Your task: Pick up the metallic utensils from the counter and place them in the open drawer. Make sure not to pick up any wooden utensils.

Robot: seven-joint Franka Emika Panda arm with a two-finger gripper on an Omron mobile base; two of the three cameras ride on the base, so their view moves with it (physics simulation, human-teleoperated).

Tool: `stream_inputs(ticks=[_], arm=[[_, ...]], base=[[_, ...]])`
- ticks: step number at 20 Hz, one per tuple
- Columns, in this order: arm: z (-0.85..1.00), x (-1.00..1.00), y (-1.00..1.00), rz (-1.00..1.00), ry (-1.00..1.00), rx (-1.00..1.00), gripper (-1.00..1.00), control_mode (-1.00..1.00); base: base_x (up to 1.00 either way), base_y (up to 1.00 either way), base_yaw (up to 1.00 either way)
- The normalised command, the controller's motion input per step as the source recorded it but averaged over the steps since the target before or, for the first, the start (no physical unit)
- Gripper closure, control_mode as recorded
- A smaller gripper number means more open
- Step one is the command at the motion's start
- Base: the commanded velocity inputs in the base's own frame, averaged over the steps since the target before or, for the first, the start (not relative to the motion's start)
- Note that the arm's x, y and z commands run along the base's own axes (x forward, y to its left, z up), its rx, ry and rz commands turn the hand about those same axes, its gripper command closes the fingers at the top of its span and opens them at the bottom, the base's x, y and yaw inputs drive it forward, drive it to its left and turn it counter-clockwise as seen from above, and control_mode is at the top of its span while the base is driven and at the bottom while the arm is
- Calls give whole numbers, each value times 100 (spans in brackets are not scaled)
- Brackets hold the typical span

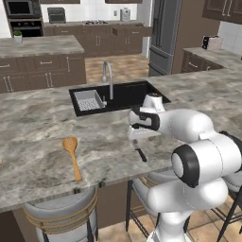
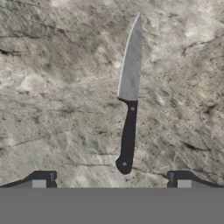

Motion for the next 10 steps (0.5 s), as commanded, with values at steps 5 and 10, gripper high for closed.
stream_inputs(ticks=[5,10], arm=[[-24,1,-1,1,-2,0,-100,-100],[-38,4,-2,3,0,-4,-100,-100]], base=[[0,0,0],[0,0,0]])
